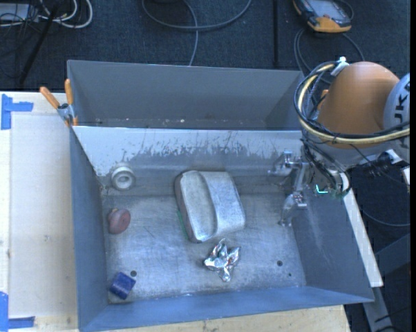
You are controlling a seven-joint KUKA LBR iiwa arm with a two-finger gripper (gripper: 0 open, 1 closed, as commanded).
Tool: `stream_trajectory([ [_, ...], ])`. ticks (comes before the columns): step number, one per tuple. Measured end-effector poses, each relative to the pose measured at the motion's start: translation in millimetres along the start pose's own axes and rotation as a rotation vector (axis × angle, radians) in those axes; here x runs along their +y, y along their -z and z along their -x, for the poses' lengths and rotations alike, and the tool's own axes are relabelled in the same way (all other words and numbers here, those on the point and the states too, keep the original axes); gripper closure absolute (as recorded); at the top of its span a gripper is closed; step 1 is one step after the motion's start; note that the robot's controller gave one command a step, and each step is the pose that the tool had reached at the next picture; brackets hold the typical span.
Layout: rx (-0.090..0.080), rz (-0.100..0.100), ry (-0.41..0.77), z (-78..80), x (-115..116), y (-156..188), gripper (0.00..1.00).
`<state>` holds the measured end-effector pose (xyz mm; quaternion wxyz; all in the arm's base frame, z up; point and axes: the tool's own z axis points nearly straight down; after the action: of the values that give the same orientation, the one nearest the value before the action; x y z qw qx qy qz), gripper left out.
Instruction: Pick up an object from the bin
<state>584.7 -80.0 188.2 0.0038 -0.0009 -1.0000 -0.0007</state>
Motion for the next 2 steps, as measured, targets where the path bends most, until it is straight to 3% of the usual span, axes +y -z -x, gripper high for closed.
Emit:
stream_trajectory([
  [1, 0.002, 0.002, -0.083, -44.3, 65, -71, 0.0],
  [2, -0.027, -0.008, 0.201, -69.2, 87, -114, 0.0],
])
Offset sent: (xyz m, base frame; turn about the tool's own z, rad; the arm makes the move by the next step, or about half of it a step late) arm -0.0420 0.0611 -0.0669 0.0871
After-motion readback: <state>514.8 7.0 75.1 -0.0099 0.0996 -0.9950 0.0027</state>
